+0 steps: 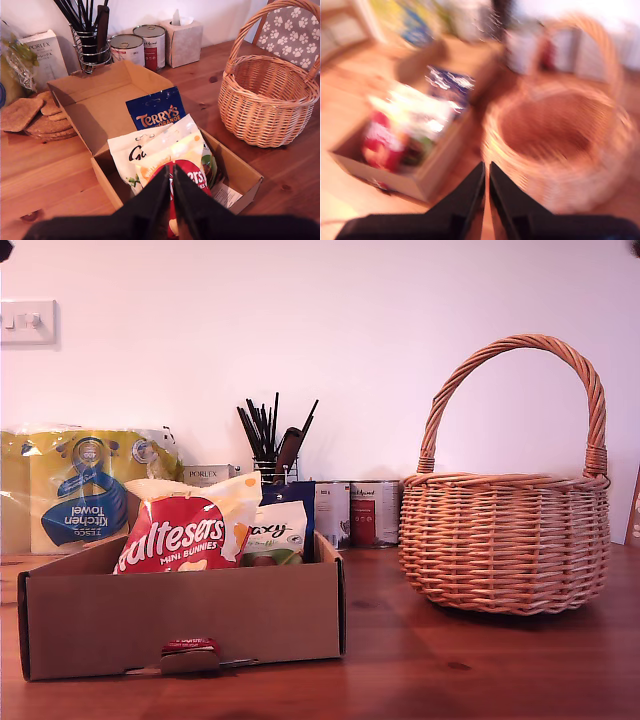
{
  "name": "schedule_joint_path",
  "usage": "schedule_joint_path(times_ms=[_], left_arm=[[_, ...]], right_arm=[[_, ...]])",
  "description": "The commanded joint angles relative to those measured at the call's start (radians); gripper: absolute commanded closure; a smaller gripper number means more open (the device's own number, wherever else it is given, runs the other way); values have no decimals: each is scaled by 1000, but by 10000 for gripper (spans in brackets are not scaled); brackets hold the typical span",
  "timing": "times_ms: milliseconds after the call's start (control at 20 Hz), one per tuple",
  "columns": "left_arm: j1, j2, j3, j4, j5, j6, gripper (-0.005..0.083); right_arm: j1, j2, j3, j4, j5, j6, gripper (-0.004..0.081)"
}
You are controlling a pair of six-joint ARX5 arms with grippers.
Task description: Move the bags of Easter eggs from the cardboard box on the left into the woven basket on the right side.
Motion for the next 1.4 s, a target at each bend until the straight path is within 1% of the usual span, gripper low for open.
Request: schedule_joint_path(times_ms=[0,50,150,250,300,400,500,550,700,750,850,900,950,1000,1100,1150,1200,1300,1350], left_arm=[[-1,31,-2,10,44,8,794],[-1,54,6,9,76,8,794],[-1,114,28,-2,134,60,794],[-1,178,66,-59,190,124,794],[0,208,88,-94,211,176,794],[2,259,134,-171,220,249,794],[2,298,169,-227,220,351,794],[2,317,174,-231,220,402,794],[2,374,174,-227,223,545,794],[2,397,174,-220,222,558,794],[5,446,174,-200,218,719,789],[12,473,174,-190,214,719,780],[25,499,174,-176,214,797,780],[47,526,174,-158,217,792,780],[111,577,174,-100,273,792,770],[150,604,174,-59,301,792,714],[183,627,174,-9,322,792,616],[232,681,174,103,327,792,383],[248,705,174,146,333,790,315]], right_arm=[[36,63,26,10,-13,-7,782],[65,105,40,10,-13,-11,782],[136,189,61,9,-15,-14,782],[195,243,66,9,-15,-26,782],[222,261,66,8,-15,-26,782],[264,283,66,10,-15,-29,782],[285,290,66,21,-15,-64,782],[292,291,66,29,-15,-86,782],[297,295,66,42,-15,-107,782],[297,295,66,42,-15,-108,782],[297,295,66,42,-15,-112,782],[297,295,66,43,-15,-113,782],[297,295,66,42,-16,-113,782],[297,295,66,42,-16,-113,782],[297,295,66,42,-16,-113,782],[297,295,66,42,-16,-113,782],[297,295,66,42,-16,-113,782],[297,296,66,42,-16,-113,782],[297,296,66,43,-16,-113,782]])
